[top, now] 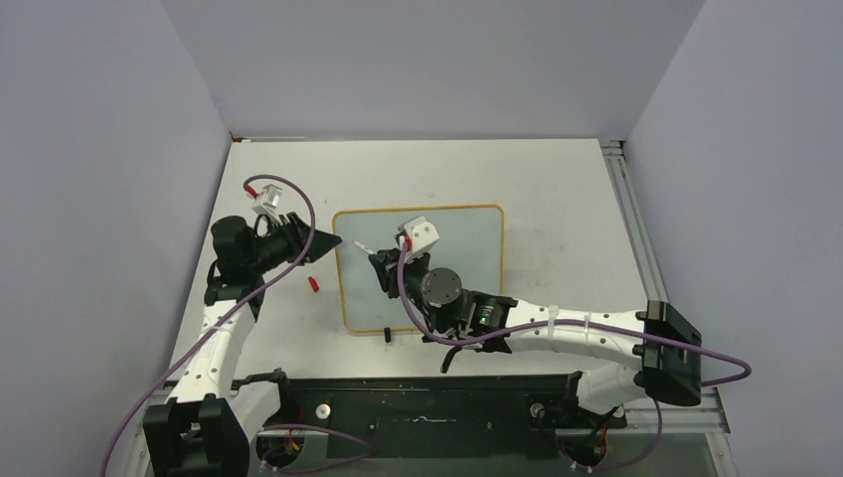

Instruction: Write a sentence on the whiteboard

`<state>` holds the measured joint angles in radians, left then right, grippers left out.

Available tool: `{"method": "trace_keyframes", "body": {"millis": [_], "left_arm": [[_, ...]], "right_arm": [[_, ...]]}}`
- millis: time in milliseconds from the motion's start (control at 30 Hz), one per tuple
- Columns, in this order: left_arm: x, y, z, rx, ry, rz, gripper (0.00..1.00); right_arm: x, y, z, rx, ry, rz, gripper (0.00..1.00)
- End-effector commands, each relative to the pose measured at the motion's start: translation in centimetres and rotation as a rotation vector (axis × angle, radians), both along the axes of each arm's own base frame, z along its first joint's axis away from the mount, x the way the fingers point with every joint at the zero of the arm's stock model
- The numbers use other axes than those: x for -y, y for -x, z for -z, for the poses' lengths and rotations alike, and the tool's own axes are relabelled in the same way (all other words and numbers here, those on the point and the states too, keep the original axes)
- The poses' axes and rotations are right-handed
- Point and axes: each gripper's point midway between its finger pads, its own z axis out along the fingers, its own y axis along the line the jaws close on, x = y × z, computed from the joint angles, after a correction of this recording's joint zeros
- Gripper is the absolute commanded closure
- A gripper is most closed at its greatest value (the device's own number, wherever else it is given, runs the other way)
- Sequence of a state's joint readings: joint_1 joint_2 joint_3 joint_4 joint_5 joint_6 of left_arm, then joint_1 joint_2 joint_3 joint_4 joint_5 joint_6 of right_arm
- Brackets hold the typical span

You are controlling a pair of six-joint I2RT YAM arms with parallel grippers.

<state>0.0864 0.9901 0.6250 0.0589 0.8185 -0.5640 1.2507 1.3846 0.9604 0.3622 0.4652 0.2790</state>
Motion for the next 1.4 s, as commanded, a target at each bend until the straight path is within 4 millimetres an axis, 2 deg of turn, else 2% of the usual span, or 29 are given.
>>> {"method": "trace_keyframes", "body": {"millis": [0, 800, 1367], "left_arm": [[0.1, -0.6, -1.3, 0.049, -0.014, 0.008, 0.65], [0.0, -1.2, -0.3, 0.005, -0.013, 0.005, 0.82], [0.0, -1.2, -0.2, 0.004, -0.016, 0.006, 0.87]], "right_arm": [[-1.1, -0.9, -3.7, 0.044, -0.112, -0.014, 0.95], [-2.5, -3.6, -3.4, 0.055, -0.135, -0.037, 0.95], [-3.0, -4.6, -3.1, 0.049, -0.132, -0.038, 0.95]]}}
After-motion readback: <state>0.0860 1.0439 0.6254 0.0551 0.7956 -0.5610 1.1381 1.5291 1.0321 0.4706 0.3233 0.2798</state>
